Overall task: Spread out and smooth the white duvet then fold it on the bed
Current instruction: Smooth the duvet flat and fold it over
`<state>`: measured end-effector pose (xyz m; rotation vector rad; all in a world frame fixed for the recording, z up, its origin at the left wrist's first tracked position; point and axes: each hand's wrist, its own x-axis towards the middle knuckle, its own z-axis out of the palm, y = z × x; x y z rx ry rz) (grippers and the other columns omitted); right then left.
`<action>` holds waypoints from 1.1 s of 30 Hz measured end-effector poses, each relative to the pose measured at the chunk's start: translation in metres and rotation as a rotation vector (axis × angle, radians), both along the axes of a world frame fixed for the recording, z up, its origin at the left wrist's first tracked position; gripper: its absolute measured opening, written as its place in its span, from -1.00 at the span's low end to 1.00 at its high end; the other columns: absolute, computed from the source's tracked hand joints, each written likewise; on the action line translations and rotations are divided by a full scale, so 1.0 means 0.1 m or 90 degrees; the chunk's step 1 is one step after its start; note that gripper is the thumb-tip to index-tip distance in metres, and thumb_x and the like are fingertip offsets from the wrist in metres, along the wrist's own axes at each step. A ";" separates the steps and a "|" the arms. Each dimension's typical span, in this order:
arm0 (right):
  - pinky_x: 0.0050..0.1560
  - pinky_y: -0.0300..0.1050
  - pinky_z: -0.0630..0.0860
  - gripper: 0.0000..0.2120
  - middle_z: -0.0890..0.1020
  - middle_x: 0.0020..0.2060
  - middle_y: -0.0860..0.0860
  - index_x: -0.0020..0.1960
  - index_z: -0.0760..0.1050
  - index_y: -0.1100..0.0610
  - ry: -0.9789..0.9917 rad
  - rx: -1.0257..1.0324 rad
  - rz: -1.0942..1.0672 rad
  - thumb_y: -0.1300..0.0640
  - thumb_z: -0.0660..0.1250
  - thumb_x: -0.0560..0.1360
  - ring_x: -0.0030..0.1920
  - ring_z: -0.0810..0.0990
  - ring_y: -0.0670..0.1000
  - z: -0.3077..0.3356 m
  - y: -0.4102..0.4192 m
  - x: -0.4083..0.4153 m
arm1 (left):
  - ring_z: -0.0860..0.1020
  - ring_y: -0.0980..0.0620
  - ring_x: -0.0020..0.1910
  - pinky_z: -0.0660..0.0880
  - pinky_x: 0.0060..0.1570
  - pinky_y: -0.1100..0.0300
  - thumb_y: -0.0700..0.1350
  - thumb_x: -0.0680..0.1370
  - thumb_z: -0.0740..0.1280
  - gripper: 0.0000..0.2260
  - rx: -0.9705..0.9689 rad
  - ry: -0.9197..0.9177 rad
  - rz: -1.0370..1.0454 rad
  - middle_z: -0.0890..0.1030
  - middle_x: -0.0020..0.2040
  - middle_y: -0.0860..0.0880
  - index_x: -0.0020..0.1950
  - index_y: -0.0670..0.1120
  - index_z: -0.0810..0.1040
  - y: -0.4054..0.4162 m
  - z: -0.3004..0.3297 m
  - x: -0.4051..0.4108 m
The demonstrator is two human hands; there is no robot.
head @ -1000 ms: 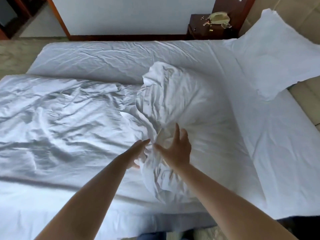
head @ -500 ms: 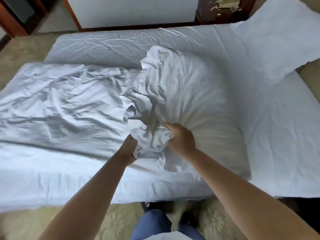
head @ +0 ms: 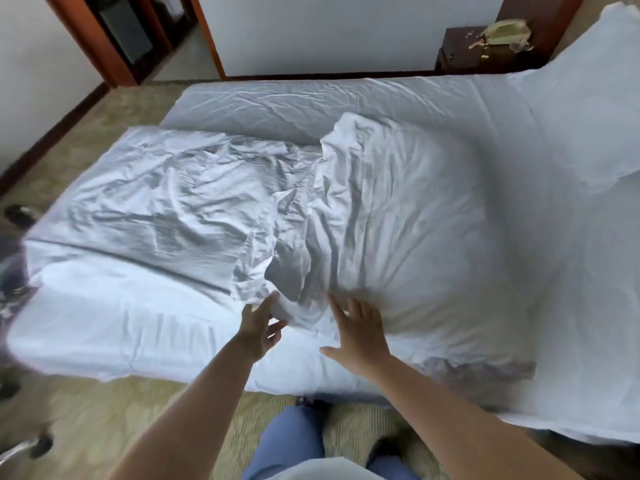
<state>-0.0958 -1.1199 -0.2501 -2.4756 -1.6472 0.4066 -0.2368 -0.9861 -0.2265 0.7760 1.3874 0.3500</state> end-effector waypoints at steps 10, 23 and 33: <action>0.06 0.01 0.42 -0.65 0.54 0.07 0.18 0.25 0.47 0.14 0.009 0.021 -0.131 0.20 0.20 0.48 0.11 0.53 0.23 0.19 0.54 -0.11 | 0.49 -0.03 0.13 0.52 0.11 0.01 0.33 0.51 0.19 -0.57 -0.024 0.031 -0.219 0.54 0.10 0.06 0.17 0.07 0.51 0.40 0.20 0.09; 0.30 0.00 0.32 -0.56 0.40 0.28 0.06 0.37 0.35 -0.04 0.117 -0.222 0.002 0.09 0.25 0.50 0.27 0.36 0.13 0.08 0.53 -0.46 | 0.59 -0.23 -0.12 0.58 -0.32 0.08 -0.35 0.48 0.22 -0.91 0.065 0.280 -0.249 0.54 -0.07 -0.18 -0.07 -0.24 0.48 0.82 -0.31 -0.33; 0.37 0.03 0.15 -0.19 0.29 0.38 0.07 0.51 0.12 0.02 -0.077 -0.094 -0.265 -0.10 0.43 0.39 0.36 0.31 0.13 -0.06 0.36 -0.35 | 0.59 -0.12 0.00 0.42 -0.35 0.23 0.16 0.45 0.40 -0.52 0.225 0.185 -0.587 0.57 0.03 -0.09 0.22 -0.13 0.48 0.50 -0.13 0.28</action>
